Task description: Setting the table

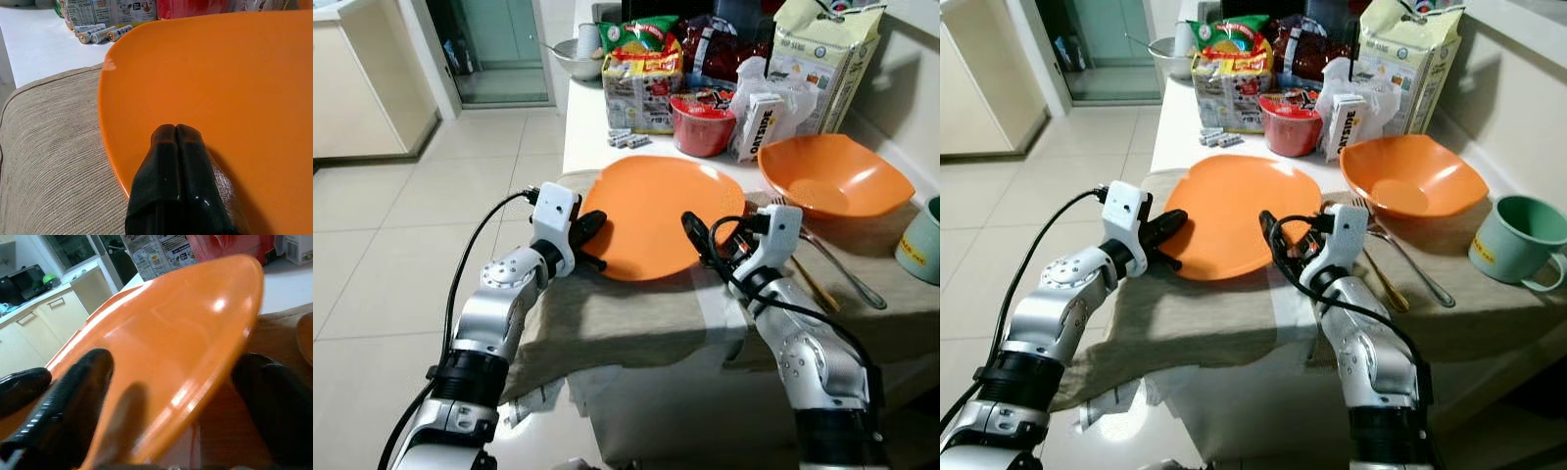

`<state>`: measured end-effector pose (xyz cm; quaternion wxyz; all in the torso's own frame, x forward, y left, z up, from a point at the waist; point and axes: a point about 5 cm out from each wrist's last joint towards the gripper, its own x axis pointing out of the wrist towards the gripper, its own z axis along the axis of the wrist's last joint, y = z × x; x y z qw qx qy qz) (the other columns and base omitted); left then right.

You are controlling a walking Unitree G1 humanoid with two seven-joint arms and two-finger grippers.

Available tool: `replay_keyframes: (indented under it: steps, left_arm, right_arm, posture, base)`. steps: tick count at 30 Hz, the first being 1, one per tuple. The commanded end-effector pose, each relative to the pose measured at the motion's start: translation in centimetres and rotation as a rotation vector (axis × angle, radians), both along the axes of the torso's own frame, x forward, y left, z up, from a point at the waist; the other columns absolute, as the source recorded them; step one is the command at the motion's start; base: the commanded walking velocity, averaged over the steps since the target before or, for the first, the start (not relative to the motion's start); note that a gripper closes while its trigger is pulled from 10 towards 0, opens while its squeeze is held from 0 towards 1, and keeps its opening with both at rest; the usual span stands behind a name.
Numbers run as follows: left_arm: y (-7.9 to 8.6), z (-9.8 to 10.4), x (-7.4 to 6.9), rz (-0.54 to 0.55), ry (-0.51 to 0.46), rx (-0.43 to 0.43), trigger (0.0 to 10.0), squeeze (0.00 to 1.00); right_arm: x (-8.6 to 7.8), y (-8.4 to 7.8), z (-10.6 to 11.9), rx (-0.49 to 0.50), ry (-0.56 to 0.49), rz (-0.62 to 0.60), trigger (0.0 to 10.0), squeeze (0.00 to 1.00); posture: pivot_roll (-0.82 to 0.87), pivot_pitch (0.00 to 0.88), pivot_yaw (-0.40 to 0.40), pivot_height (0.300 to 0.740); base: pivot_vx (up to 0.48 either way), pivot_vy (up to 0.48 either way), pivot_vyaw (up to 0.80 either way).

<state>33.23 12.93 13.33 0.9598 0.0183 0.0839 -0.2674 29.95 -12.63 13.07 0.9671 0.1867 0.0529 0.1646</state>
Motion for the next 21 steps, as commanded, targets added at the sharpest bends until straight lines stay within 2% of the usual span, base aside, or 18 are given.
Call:
replay_keyframes:
  steps: [1,6,21]
  left_arm:
    - [-0.1,-1.7,-0.4,-0.003,0.088,0.022,10.0,0.00]
    - [-0.2,-1.5,-0.4,-0.003,0.077,0.017,10.0,0.00]
    - [-0.4,-0.5,-0.1,-0.018,0.037,0.011,10.0,0.00]
  right_arm:
    - [0.2,0.4,-0.5,0.007,0.028,0.009,0.0,0.00]
    - [0.3,0.3,-0.6,-0.022,0.018,0.007,0.0,0.00]
    - [0.6,0.3,-1.1,-0.016,0.036,-0.009,0.0,0.00]
  posture:
    - [-0.10,0.000,0.045,0.727]
    - [-0.09,0.000,0.042,0.727]
    - [-0.09,0.000,0.044,0.727]
  base:
    - [0.000,0.000,0.00]
    - [0.000,0.000,0.00]
    - [0.000,0.000,0.00]
